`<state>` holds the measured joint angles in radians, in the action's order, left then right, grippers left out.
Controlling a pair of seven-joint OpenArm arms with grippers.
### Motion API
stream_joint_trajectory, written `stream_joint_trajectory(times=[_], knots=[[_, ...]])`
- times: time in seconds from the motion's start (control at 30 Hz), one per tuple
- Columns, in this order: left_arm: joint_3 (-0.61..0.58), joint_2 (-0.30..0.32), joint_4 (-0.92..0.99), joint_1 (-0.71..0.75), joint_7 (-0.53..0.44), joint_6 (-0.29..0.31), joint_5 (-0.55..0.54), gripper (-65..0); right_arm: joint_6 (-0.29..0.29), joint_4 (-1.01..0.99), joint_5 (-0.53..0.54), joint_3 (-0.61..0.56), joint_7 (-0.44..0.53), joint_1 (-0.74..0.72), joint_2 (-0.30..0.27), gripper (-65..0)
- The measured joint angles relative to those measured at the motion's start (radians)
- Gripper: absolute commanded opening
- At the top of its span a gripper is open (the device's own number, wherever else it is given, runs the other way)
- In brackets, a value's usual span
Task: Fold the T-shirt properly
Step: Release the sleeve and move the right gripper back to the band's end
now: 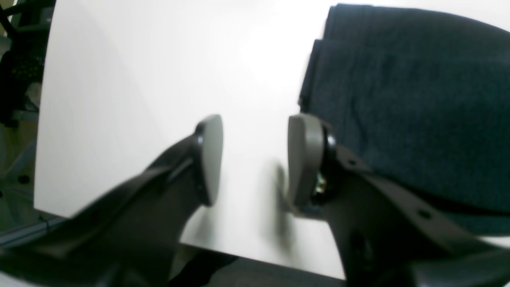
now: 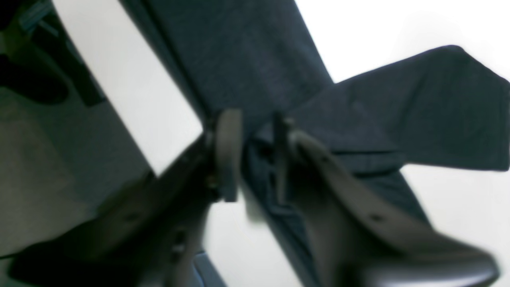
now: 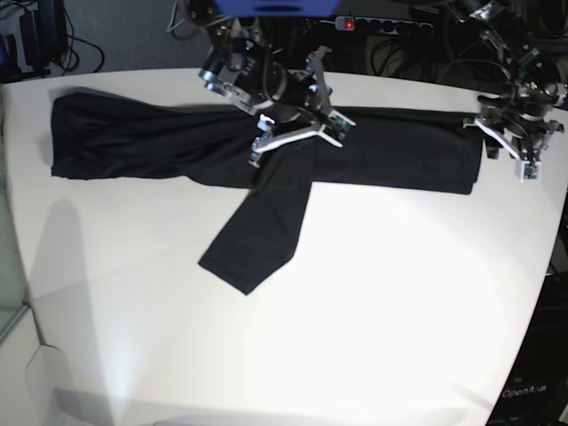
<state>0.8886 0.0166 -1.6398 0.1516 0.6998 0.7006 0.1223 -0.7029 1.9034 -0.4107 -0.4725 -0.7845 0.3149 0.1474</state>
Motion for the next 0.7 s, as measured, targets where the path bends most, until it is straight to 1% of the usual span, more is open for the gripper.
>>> stream_joint_trajectory(times=[0.07, 0.13, 0.2, 0.27, 0.33, 0.37, 0.43, 0.47, 0.5, 0.57, 0.63, 0.7], knots=[[0.000, 0.000, 0.000, 0.000, 0.000, 0.000, 0.000, -38.9, 0.000, 0.000, 0.000, 0.000, -0.005, 0.008, 0.000, -35.1], [0.000, 0.000, 0.000, 0.000, 0.000, 0.000, 0.000, -38.9, 0.000, 0.000, 0.000, -0.004, -0.002, 0.007, 0.000, -30.6], [0.000, 0.000, 0.000, 0.000, 0.000, 0.000, 0.000, -38.9, 0.000, 0.000, -0.001, -0.004, -0.016, 0.007, 0.000, -29.0], [0.000, 0.000, 0.000, -0.001, 0.000, 0.000, 0.000, -38.9, 0.000, 0.000, -0.004, 0.000, -0.044, -0.003, 0.000, -29.3], [0.000, 0.000, -0.002, 0.000, 0.000, 0.000, -0.001, -38.9, 0.000, 0.000, -0.008, 0.041, -0.067, -0.031, -0.002, -29.5], [0.000, 0.000, -0.004, 0.000, 0.000, 0.000, -0.005, -38.9, 0.000, 0.000, -0.019, 0.065, -0.072, -0.050, -0.024, -30.1], [0.002, 0.002, -0.004, -0.003, 0.000, 0.000, -0.008, -38.8, 0.000, 0.002, -0.021, 0.118, -0.080, -0.071, -0.098, -31.5], [0.002, 0.003, -0.004, -0.006, 0.000, 0.000, -0.007, -38.8, 0.000, 0.002, -0.031, 0.143, -0.105, -0.070, -0.129, -31.9], [0.002, 0.003, -0.004, -0.009, 0.000, -0.001, -0.007, -38.8, 0.000, 0.002, -0.029, 0.168, -0.108, -0.065, -0.153, -32.0], [-0.001, 0.002, -0.004, -0.018, 0.000, 0.000, -0.008, -38.8, 0.000, 0.002, -0.022, 0.213, -0.103, -0.062, -0.190, -32.1], [-0.002, -0.006, -0.004, -0.046, 0.014, 0.002, -0.008, -38.8, 0.000, 0.002, -0.019, 0.261, -0.095, -0.074, -0.221, -32.1], [-0.003, -0.008, -0.004, -0.077, 0.009, 0.002, -0.008, -38.8, 0.000, 0.002, -0.024, 0.303, -0.090, -0.087, -0.245, -32.1]])
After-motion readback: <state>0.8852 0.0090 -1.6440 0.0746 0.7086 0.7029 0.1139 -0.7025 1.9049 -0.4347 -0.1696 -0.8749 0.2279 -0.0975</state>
